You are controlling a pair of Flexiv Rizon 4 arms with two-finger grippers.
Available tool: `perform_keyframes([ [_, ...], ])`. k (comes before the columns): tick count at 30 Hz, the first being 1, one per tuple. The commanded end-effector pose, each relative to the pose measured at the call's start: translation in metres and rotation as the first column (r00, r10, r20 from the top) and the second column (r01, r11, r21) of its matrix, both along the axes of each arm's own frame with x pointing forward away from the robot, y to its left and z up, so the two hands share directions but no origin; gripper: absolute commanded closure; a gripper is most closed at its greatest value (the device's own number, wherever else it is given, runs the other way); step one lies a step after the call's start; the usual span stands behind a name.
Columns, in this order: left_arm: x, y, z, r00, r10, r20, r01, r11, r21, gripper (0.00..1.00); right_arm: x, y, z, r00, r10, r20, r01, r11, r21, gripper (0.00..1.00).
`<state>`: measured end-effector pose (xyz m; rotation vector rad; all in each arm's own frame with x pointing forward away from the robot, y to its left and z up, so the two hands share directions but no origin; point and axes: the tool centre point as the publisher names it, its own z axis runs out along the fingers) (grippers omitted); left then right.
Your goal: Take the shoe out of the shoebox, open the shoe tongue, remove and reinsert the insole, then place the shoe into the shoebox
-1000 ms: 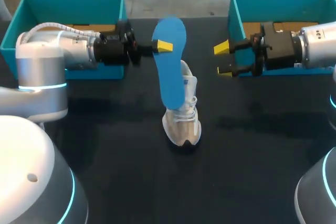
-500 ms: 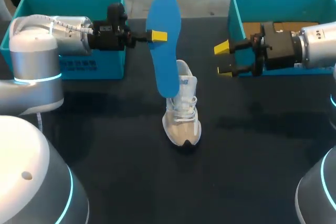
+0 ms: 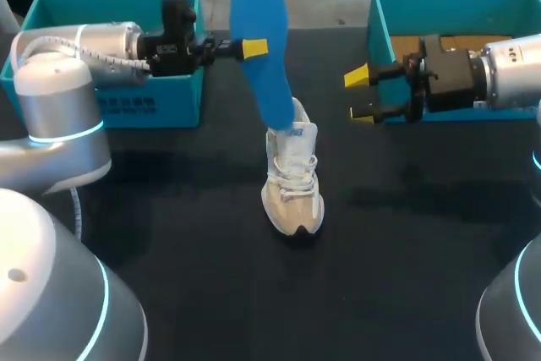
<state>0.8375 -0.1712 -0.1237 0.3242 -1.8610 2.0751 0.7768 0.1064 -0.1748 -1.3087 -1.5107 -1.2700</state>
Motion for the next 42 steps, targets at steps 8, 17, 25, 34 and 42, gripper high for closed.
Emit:
perform_keyframes([
  [8,0.001,0.003,0.006,0.897,-0.031,0.440,0.023,0.999,0.025,1.00,0.000,0.001,-0.001,1.000,-0.001,0.001,0.001,1.000,0.001,0.00],
  [17,0.001,0.003,0.006,0.897,-0.031,0.440,0.023,0.999,0.025,1.00,0.000,0.001,-0.001,1.000,-0.001,0.001,0.001,1.000,0.001,0.00],
  [25,0.001,0.003,0.004,0.886,-0.025,0.462,0.016,1.000,0.024,1.00,0.000,0.001,-0.001,1.000,-0.001,0.001,0.001,1.000,0.001,0.00],
  [34,0.007,0.003,-0.009,0.610,-0.047,0.791,0.007,0.999,0.054,1.00,0.000,0.001,-0.001,1.000,-0.001,0.001,0.001,1.000,0.001,0.00],
  [42,0.018,0.002,-0.013,0.307,0.030,0.951,-0.035,0.999,-0.020,1.00,0.000,0.001,-0.001,1.000,-0.001,0.001,0.001,1.000,0.001,0.00],
])
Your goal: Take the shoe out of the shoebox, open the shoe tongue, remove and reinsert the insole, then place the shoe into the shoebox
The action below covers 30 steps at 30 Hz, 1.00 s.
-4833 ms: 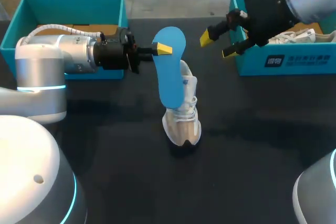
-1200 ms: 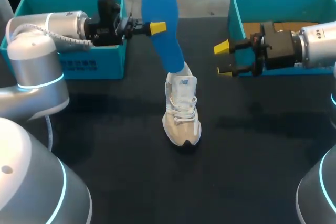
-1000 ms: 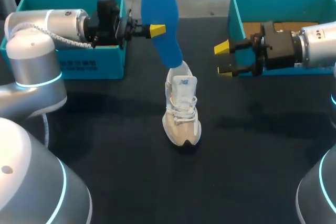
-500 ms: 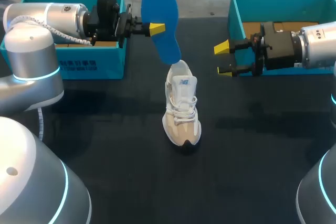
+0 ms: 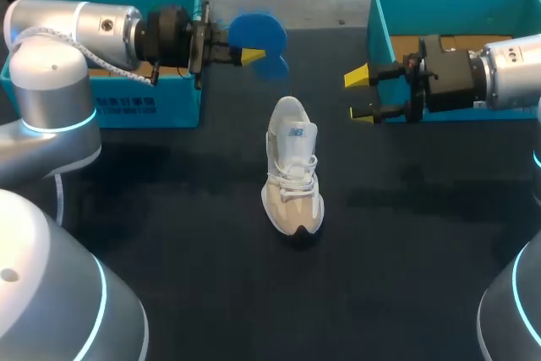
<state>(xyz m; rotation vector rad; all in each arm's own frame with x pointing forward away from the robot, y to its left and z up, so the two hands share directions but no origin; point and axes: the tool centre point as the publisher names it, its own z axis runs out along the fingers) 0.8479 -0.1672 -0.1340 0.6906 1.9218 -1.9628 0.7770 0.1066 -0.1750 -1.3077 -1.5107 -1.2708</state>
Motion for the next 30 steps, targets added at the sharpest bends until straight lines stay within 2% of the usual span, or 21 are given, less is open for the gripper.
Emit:
perform_keyframes([
  [1,0.009,-0.002,-0.004,0.936,0.035,0.351,-0.014,0.998,-0.063,1.00,0.000,0.001,-0.001,1.000,-0.002,0.000,0.002,1.000,0.000,0.00],
  [4,0.014,-0.003,-0.006,0.858,0.065,0.510,-0.021,0.996,-0.091,1.00,0.000,0.001,-0.001,1.000,-0.002,0.000,0.002,1.000,0.000,0.00],
  [8,0.016,-0.006,-0.008,0.787,0.095,0.610,-0.023,0.992,-0.126,1.00,0.000,0.001,-0.001,1.000,-0.002,0.000,0.002,1.000,0.000,0.00],
  [12,0.017,-0.008,-0.009,0.676,0.091,0.731,0.005,0.992,-0.127,1.00,0.000,0.001,-0.001,1.000,-0.002,0.000,0.002,1.000,0.000,0.00],
  [15,0.018,-0.010,-0.009,0.623,0.095,0.776,0.003,0.992,-0.124,1.00,0.000,0.001,-0.001,1.000,-0.002,0.000,0.002,1.000,0.000,0.00],
  [17,0.019,-0.010,-0.010,0.546,0.084,0.833,0.010,0.994,-0.107,1.00,0.000,0.001,-0.001,1.000,-0.002,0.000,0.002,1.000,0.000,0.00],
  [19,0.020,-0.010,-0.010,0.521,0.084,0.849,0.015,0.994,-0.107,1.00,0.000,0.001,-0.001,1.000,-0.002,0.000,0.002,1.000,0.000,0.00],
  [22,0.021,-0.011,-0.009,0.414,0.083,0.906,0.005,0.996,-0.093,1.00,0.000,0.001,-0.001,1.000,-0.002,0.000,0.002,1.000,0.000,0.00],
  [30,0.021,-0.011,-0.009,0.414,0.083,0.906,0.005,0.996,-0.093,1.00,0.000,0.001,-0.001,1.000,-0.002,0.000,0.002,1.000,0.000,0.00],
])
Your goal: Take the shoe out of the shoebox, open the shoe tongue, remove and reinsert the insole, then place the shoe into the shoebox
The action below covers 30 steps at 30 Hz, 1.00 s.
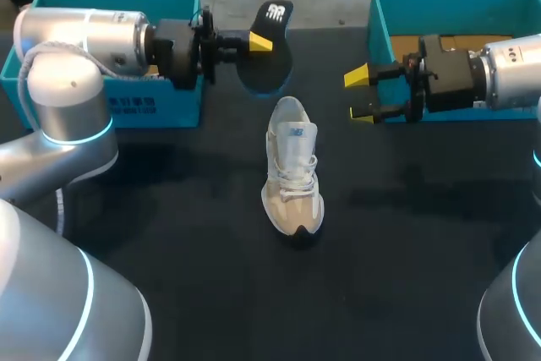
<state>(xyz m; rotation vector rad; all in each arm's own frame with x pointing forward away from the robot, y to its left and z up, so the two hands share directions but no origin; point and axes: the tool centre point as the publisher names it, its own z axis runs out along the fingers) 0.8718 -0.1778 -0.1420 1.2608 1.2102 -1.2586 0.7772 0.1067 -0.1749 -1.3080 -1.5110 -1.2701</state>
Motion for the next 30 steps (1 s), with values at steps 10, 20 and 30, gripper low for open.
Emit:
perform_keyframes([
  [10,-0.003,0.000,-0.001,0.987,0.016,0.161,-0.015,1.000,-0.005,1.00,0.000,0.001,-0.001,1.000,-0.002,0.001,0.002,1.000,0.001,0.00],
  [20,-0.002,-0.003,-0.006,0.990,0.032,0.136,-0.030,0.999,-0.018,1.00,0.000,0.001,-0.001,1.000,-0.002,0.001,0.002,1.000,0.001,0.00],
  [30,-0.011,-0.011,-0.008,0.992,0.031,0.123,-0.027,0.999,-0.036,1.00,0.000,0.001,-0.001,1.000,-0.002,0.001,0.002,1.000,0.001,0.00],
])
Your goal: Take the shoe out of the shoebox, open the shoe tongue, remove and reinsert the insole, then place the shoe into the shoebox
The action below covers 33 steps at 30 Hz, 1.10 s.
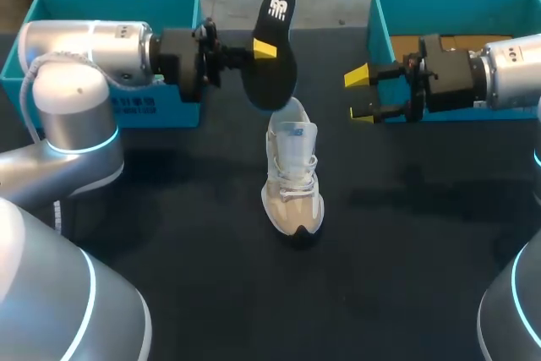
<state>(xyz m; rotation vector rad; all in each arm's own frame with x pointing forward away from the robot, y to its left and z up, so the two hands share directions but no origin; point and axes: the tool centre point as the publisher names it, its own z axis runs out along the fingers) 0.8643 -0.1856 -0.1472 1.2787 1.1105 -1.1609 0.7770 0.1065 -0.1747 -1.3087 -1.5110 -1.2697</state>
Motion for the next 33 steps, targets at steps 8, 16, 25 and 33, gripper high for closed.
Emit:
perform_keyframes([
  [8,-0.016,-0.007,-0.008,1.000,-0.002,0.008,0.002,1.000,-0.002,1.00,0.000,0.001,-0.001,1.000,-0.002,0.001,0.002,1.000,0.001,0.00],
  [16,-0.026,-0.014,-0.009,1.000,0.001,-0.020,-0.001,1.000,-0.027,1.00,0.013,0.011,0.004,0.997,-0.070,-0.015,0.070,0.998,-0.001,0.00],
  [25,-0.031,-0.022,-0.012,1.000,-0.013,-0.027,0.013,1.000,-0.028,1.00,0.023,0.032,0.011,0.997,-0.039,-0.067,0.040,0.999,0.012,0.00],
  [33,-0.032,-0.030,-0.011,1.000,-0.018,-0.023,0.017,0.999,-0.033,1.00,0.027,0.046,0.010,0.997,-0.014,-0.077,0.016,1.000,0.025,0.00],
])
